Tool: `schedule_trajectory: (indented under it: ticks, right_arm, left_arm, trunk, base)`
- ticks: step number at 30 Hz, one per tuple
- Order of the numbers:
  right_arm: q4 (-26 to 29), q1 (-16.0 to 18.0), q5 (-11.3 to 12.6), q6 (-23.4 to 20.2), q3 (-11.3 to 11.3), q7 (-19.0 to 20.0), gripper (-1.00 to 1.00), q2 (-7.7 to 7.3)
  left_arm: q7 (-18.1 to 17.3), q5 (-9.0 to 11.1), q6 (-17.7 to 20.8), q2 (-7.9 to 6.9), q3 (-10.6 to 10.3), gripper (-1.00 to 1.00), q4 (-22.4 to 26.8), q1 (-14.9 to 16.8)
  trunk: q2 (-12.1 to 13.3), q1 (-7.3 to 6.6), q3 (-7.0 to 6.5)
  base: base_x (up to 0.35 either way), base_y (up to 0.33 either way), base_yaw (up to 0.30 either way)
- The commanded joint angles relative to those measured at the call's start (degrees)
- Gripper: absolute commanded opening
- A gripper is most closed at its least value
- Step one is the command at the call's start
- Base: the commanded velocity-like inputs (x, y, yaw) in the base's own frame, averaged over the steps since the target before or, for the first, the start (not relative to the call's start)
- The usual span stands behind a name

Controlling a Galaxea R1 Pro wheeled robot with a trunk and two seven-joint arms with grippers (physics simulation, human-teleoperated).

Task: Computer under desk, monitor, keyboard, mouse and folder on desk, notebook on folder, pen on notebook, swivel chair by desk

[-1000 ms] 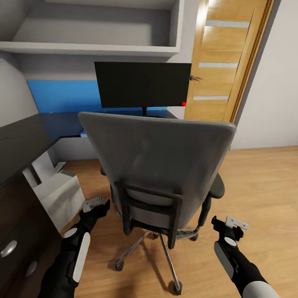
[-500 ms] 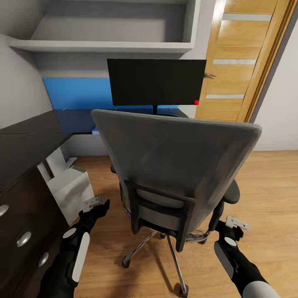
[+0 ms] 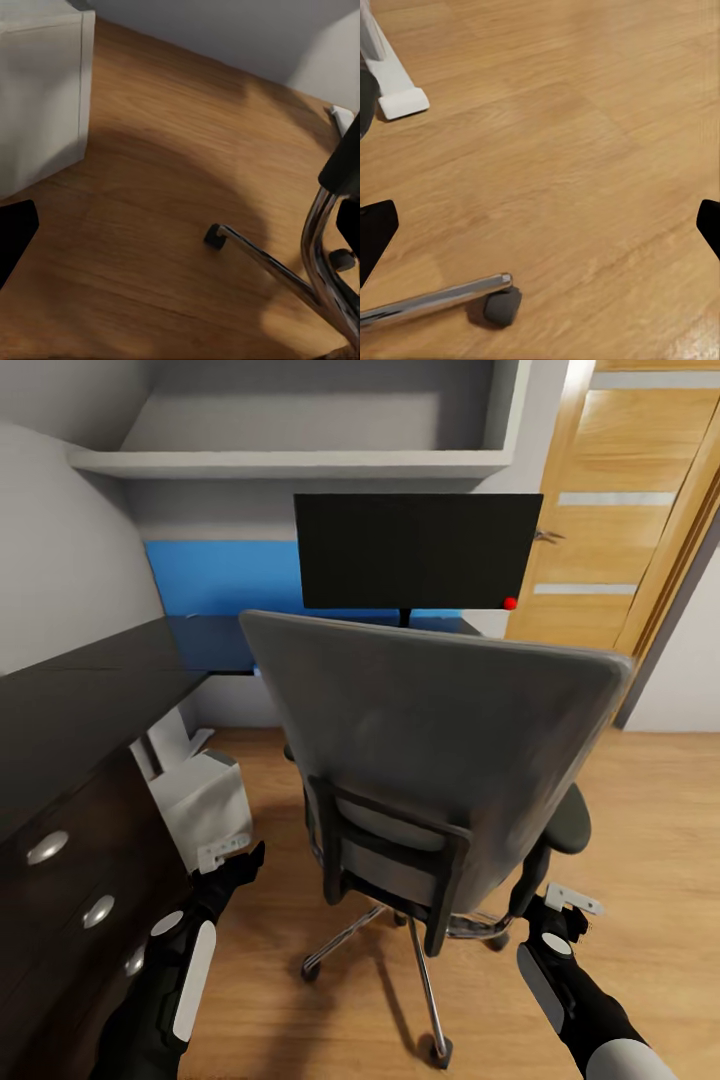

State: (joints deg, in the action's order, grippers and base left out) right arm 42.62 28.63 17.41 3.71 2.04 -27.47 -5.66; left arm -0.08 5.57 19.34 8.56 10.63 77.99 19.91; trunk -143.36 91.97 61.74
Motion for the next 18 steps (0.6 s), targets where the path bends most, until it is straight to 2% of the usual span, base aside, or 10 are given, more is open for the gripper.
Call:
schedule_trajectory:
  ticks: [1, 6, 13, 18]
  right_arm:
    - [0.01, 0.02, 0.60, 0.38, 0.25, -0.22, 1.00, -0.05]
    - [0.01, 0.02, 0.60, 0.38, 0.19, -0.22, 1.00, -0.05]
    - [0.01, 0.02, 0.60, 0.35, 0.16, -0.22, 1.00, -0.05]
    - [0.01, 0.02, 0.60, 0.34, 0.08, -0.30, 1.00, -0.05]
  left_arm:
    - [-0.01, 0.61, 0.32, 0.06, 0.10, 1.00, 0.06, 0.04]
    - [-0.01, 0.66, 0.27, 0.13, 0.09, 1.00, -0.01, 0.04]
    - [-0.07, 0.60, 0.19, 0.14, 0.09, 1.00, -0.03, -0.03]
    - [-0.09, 0.58, 0.18, 0.14, 0.09, 1.00, -0.03, -0.05]
  trunk:
    - [-0.02, -0.01, 0.12]
    - [-0.02, -0.01, 0.43]
    - [-0.02, -0.01, 0.94]
    - [-0.02, -0.01, 1.33]
  base:
    - [0.000, 0.000, 0.185]
    - [0.003, 0.000, 0.184]
    - [0.177, 0.000, 0.145]
    - [0.046, 0.000, 0.111]
